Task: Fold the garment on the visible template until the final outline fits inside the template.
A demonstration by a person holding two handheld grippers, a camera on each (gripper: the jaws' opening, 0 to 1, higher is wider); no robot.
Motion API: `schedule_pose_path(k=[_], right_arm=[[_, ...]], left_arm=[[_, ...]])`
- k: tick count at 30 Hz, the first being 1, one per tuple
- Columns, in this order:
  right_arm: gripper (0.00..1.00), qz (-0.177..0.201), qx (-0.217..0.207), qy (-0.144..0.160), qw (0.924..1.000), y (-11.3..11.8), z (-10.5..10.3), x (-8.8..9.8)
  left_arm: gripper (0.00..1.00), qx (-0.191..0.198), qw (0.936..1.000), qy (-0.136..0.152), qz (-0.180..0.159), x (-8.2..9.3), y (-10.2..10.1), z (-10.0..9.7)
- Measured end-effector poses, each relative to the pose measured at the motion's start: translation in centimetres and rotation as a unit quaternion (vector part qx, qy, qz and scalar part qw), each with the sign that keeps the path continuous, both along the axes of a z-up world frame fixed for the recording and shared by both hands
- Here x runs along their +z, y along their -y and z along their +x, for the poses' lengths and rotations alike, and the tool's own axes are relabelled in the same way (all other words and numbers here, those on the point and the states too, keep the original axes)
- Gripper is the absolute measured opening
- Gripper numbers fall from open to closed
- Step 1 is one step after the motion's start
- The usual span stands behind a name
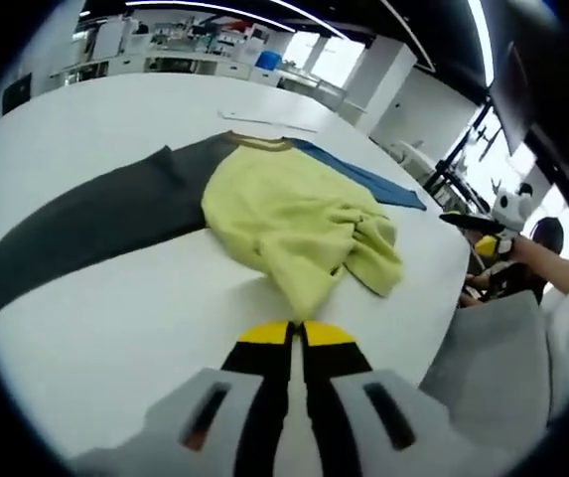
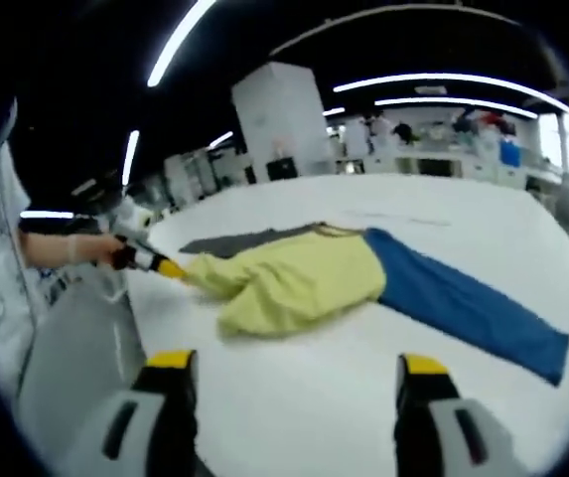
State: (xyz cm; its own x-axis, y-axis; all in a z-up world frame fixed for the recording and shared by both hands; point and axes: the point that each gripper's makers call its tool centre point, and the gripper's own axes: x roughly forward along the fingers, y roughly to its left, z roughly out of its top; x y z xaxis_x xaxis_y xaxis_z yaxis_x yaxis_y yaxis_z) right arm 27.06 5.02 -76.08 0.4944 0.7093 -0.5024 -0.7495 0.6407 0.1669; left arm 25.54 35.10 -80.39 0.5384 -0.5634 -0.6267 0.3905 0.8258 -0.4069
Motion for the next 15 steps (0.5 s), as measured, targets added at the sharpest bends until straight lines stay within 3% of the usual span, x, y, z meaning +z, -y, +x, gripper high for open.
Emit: schedule_pose_path(k=[5,9,15], right_arm=[[0.78,-0.053,0.080,0.029,0.9949,-2.9,-1.1,0.0],[0.74,-0.094,0.147,0.059,0.9829,-5.6,-1.9,-0.1],[0.68,-0.169,0.236,0.100,0.9516,-8.1,-2.1,-1.8]], left_arm=[[0.00,0.004,1.0000,0.005,0.003,0.3,0.3,-0.8],[0.00,0.013,0.9999,0.007,0.003,0.2,0.5,-1.4],[0.00,0.020,0.9998,0.009,0.003,-0.3,0.3,-1.5]])
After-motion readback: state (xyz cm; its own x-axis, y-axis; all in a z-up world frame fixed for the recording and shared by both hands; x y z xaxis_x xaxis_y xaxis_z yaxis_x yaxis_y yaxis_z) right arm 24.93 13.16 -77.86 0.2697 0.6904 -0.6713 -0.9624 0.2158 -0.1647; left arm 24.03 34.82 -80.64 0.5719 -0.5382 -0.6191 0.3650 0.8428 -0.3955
